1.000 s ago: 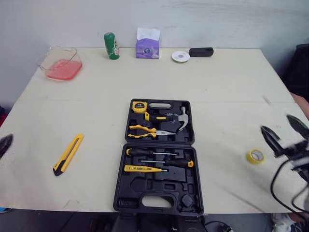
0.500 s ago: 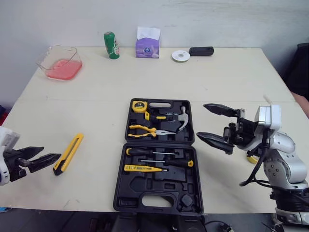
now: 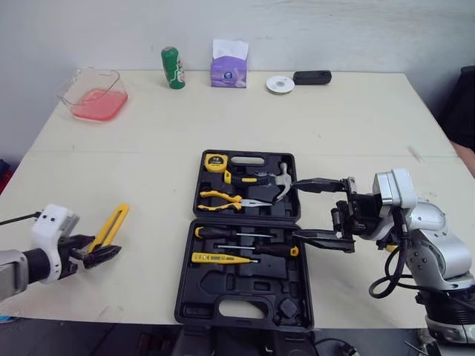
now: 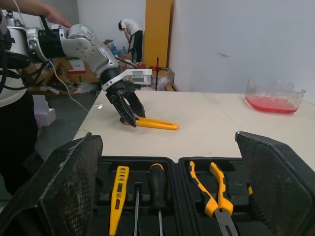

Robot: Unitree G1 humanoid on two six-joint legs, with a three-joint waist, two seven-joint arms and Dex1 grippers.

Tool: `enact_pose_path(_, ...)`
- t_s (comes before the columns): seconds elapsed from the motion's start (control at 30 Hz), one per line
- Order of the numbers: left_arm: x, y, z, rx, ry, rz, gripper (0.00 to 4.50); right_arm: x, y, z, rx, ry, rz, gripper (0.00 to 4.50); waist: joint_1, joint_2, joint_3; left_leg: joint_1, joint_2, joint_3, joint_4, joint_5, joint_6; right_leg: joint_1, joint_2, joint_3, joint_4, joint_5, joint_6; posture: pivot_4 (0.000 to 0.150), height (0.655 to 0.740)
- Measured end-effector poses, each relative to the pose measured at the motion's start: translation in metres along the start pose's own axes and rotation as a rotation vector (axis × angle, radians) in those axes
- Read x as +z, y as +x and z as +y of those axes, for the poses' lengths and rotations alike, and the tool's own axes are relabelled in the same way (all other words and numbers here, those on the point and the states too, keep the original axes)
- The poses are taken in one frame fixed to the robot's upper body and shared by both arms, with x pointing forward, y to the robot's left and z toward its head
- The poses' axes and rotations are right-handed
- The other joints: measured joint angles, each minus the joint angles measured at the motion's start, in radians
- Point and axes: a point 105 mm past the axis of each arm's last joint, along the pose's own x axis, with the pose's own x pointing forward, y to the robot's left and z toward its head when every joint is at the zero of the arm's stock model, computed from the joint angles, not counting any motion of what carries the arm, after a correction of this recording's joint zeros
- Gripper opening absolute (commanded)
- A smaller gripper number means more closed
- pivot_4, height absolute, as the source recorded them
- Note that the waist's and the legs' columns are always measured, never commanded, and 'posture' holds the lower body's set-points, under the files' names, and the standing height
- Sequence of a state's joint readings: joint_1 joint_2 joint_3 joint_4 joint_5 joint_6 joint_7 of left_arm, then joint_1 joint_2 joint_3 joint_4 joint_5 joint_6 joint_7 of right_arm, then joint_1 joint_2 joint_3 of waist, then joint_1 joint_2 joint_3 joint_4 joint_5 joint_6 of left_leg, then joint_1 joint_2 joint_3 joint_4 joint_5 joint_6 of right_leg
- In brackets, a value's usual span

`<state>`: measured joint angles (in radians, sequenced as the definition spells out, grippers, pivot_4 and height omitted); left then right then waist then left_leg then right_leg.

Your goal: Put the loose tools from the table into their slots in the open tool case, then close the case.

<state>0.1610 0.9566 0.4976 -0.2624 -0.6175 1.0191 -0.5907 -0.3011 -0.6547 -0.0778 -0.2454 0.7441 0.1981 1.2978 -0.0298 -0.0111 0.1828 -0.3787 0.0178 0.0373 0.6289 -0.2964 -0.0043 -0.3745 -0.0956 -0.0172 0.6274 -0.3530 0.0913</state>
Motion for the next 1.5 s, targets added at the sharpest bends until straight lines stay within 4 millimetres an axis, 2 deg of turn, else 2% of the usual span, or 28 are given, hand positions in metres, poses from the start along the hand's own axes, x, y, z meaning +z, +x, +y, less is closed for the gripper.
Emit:
enact_pose_path(0.4,-0.001,0.006,0.005,0.034,-0.011,-0.030,4.44,-0.004,0.000,-0.006,-0.046,-0.032,0.060,4.50,0.001,0.000,0.000,0.002,0.000,0.000,0.000,0.002,0.000,0.001,0.000,0.000,0.003,0.000,0.000,0.150,0.7400)
enact_pose_path(0.43,-0.002,0.008,0.006,0.028,-0.011,-0.030,3.91,-0.004,0.000,-0.007,-0.053,-0.037,0.065,4.50,0.001,0.001,0.000,0.003,0.000,0.000,0.000,0.003,-0.001,0.001,0.000,0.000,0.003,0.000,0.000,0.150,0.7400)
enact_pose_path(0.47,-0.002,0.009,0.007,0.029,-0.009,-0.030,3.61,-0.004,0.000,-0.008,-0.055,-0.041,0.067,4.50,0.002,0.001,0.000,0.003,0.000,0.000,0.000,0.003,-0.001,0.001,0.000,0.000,0.003,0.000,0.000,0.150,0.7400)
enact_pose_path(0.63,-0.005,0.011,0.014,0.064,0.031,-0.010,1.45,-0.003,0.000,-0.010,-0.060,-0.066,0.072,4.50,0.002,0.002,-0.001,0.003,-0.001,0.000,0.000,0.004,0.000,0.002,-0.001,0.001,0.003,0.000,0.000,0.150,0.7400)
enact_pose_path(0.67,-0.005,0.012,0.014,0.063,0.041,-0.009,1.27,-0.003,0.000,-0.010,-0.062,-0.071,0.076,4.50,0.002,0.004,-0.002,0.003,-0.002,0.000,0.000,0.003,0.000,0.002,-0.002,0.001,0.003,0.000,0.000,0.150,0.7400)
enact_pose_path(1.03,0.001,0.015,0.013,0.061,0.071,-0.112,1.27,-0.014,-0.011,-0.006,-0.092,-0.077,0.103,4.50,0.005,0.005,-0.003,0.004,-0.002,0.000,0.000,0.005,0.001,0.002,-0.002,0.000,0.005,0.001,0.001,0.150,0.7400)
enact_pose_path(1.1,0.019,0.014,0.003,0.017,0.144,-0.208,1.27,-0.017,-0.019,-0.004,-0.114,-0.069,0.123,4.50,0.012,0.002,-0.001,0.003,-0.002,-0.001,0.001,0.006,0.001,0.002,-0.002,-0.001,0.004,0.001,0.001,0.150,0.7400)
enact_pose_path(1.13,0.035,0.010,-0.007,-0.024,0.221,-0.275,1.27,-0.017,-0.025,-0.003,-0.131,-0.069,0.140,4.50,0.013,-0.002,0.000,0.002,-0.002,-0.001,0.001,0.006,0.001,0.002,-0.002,-0.001,0.003,0.001,0.000,0.150,0.7400)
enact_pose_path(1.23,0.061,-0.001,-0.032,-0.114,0.390,-0.358,1.27,-0.015,-0.038,0.001,-0.156,-0.076,0.185,4.50,0.011,-0.002,0.000,0.001,-0.002,0.000,0.000,0.004,0.000,0.003,-0.002,0.000,-0.001,0.002,0.001,0.150,0.7400)
enact_pose_path(1.37,0.073,-0.001,-0.058,-0.239,0.490,-0.389,1.27,-0.016,-0.056,0.007,-0.188,-0.066,0.238,4.50,0.004,-0.002,0.000,0.001,-0.001,0.000,-0.001,0.003,-0.001,0.003,-0.001,-0.001,-0.002,0.002,0.001,0.150,0.7400)
enact_pose_path(1.5,0.090,0.006,-0.100,-0.436,0.619,-0.404,1.27,-0.014,-0.070,0.010,-0.223,-0.068,0.272,4.50,0.005,-0.003,0.001,0.001,-0.001,0.001,0.001,0.004,0.001,0.003,0.001,-0.001,0.000,0.003,0.002,0.150,0.7400)
